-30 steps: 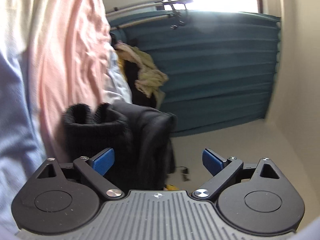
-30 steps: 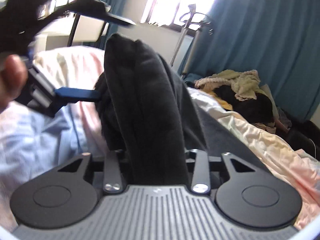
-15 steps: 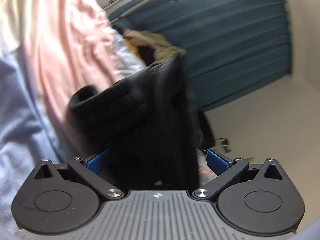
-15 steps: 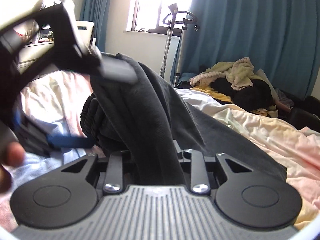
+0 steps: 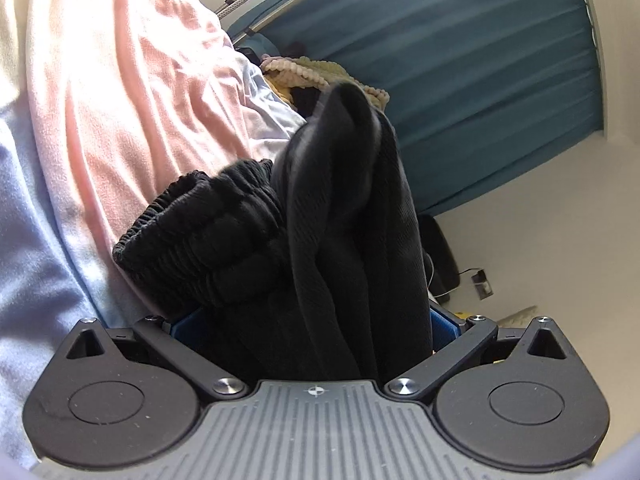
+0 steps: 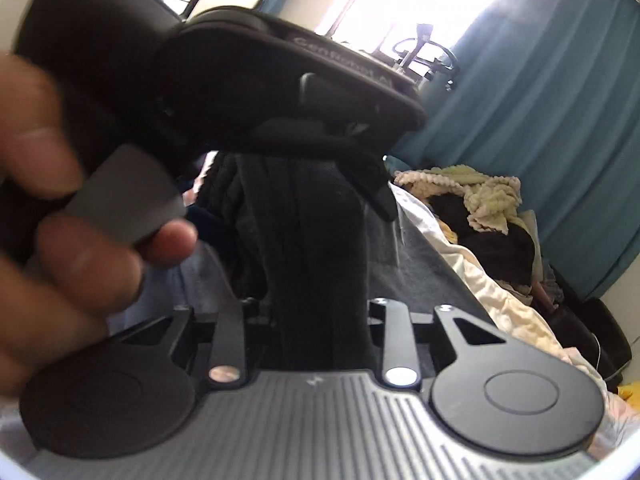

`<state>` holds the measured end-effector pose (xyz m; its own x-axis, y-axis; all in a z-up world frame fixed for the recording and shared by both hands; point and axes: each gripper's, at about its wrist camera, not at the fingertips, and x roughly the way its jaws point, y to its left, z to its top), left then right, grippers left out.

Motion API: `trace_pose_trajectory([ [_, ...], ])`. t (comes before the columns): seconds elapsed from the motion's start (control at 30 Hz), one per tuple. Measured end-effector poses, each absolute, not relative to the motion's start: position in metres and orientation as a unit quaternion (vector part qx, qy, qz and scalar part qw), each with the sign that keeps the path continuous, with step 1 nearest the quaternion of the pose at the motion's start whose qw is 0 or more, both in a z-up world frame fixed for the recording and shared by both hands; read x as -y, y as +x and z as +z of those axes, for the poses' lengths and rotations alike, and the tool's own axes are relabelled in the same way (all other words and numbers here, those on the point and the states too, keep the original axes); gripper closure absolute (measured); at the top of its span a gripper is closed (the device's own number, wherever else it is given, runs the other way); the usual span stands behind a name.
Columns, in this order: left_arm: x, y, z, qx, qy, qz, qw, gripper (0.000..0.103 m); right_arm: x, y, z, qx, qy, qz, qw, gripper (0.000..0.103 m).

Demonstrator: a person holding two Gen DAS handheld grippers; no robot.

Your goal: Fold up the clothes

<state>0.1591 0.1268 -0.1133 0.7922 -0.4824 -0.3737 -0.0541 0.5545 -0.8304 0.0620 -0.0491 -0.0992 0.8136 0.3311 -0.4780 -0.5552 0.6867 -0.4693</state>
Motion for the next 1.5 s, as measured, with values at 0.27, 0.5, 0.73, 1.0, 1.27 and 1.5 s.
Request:
trace_pose_trajectory([
  [0.27, -0.136, 0.168, -0.126, -0.327, -0.459, -0.060, 0.824, 0.038, 0.156, 0.042, -0.040, -0.215, -0.044, 0.242, 0.945, 0.068],
  [0.5, -0.139, 0.159, -0.129, -0.313, -0.485, -0.054, 0.815, 0.046, 0.279, 0.093, -0.078, -0.277, 0.263, 0.047, 0.923, 0.027],
  [0.73, -0.139, 0.157, -0.129, -0.309, -0.489, -0.053, 0.814, 0.046, 0.269, 0.132, -0.126, -0.305, 0.339, 0.063, 0.888, 0.028],
  [1.0, -0.142, 0.154, -0.128, -0.298, -0.504, -0.047, 0.809, 0.056, 0.266, 0.130, -0.114, -0.265, 0.317, 0.085, 0.907, 0.075],
  [1.27, -0.149, 0.126, -0.090, -0.266, -0.556, -0.073, 0.784, 0.060, 0.248, 0.097, -0.025, -0.162, 0.265, 0.123, 0.943, 0.080],
  [1.5, -0.100, 0.120, -0.021, -0.238, -0.535, -0.143, 0.798, 0.060, 0.294, 0.066, 0.043, -0.112, 0.267, 0.129, 0.948, 0.080],
])
